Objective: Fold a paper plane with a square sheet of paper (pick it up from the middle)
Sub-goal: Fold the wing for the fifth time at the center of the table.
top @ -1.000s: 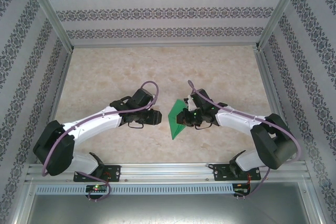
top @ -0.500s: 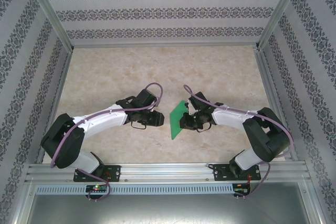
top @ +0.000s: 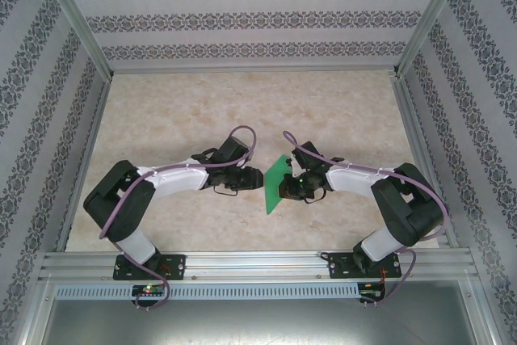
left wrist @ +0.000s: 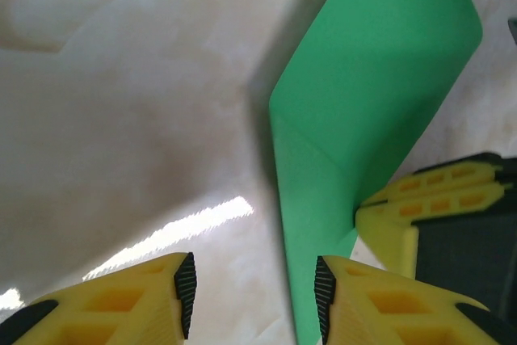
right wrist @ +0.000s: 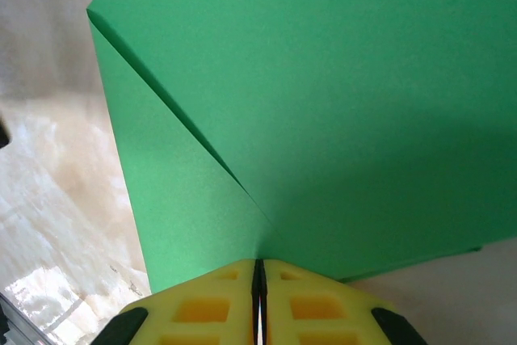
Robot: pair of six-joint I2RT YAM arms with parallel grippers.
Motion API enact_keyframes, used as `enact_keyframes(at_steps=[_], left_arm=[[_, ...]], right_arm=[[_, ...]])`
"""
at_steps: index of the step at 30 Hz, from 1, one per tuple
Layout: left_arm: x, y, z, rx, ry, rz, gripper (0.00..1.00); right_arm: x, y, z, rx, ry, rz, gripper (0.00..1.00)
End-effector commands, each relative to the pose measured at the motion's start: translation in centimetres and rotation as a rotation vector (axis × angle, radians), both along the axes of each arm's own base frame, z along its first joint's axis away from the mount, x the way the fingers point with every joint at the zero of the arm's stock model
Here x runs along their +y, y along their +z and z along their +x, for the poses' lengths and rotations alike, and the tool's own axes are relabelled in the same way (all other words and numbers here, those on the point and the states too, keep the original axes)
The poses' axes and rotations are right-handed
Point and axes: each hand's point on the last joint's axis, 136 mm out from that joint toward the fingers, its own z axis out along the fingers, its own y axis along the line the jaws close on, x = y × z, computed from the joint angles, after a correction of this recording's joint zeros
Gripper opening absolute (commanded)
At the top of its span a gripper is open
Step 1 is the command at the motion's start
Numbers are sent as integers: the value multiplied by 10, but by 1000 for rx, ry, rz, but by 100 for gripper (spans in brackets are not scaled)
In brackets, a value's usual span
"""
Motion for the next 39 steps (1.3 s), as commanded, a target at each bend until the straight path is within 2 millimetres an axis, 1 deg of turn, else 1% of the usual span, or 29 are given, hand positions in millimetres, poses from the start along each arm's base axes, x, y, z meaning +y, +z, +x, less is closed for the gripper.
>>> enact_keyframes(at_steps=[1, 4, 7, 15, 18, 25, 28, 31, 35, 39], left_arm=[[-20, 1, 10, -5, 50, -86, 45], [-27, -7, 14, 6, 65, -88, 45], [-32, -10, 18, 9, 78, -92, 44], [-48, -12, 25, 17, 73, -133, 41], [-53, -10, 26, 18, 63, -154, 39], [-65, 4, 30, -6, 27, -189, 36], [-67, 6, 30, -7, 19, -191, 36], [-64, 3, 29, -6, 21, -172, 34], [-69, 9, 30, -10, 17, -201, 31], [-60, 7, 27, -7, 15, -150, 29]], right_arm=[[-10, -8, -4, 1, 2, -28, 11], [-12, -9, -5, -1, 1, -24, 10], [-14, -11, -6, -2, -1, -18, 9], [-15, -12, -4, -7, -18, 2, 9], [-17, -12, -3, -10, -22, 4, 9], [-21, -15, -4, -8, -30, 5, 9], [-22, -16, -4, -5, -31, 10, 9], [-22, -15, -3, -5, -32, 12, 9], [-21, -14, -1, -6, -32, 16, 8], [-21, -13, 1, -12, -38, 17, 8]])
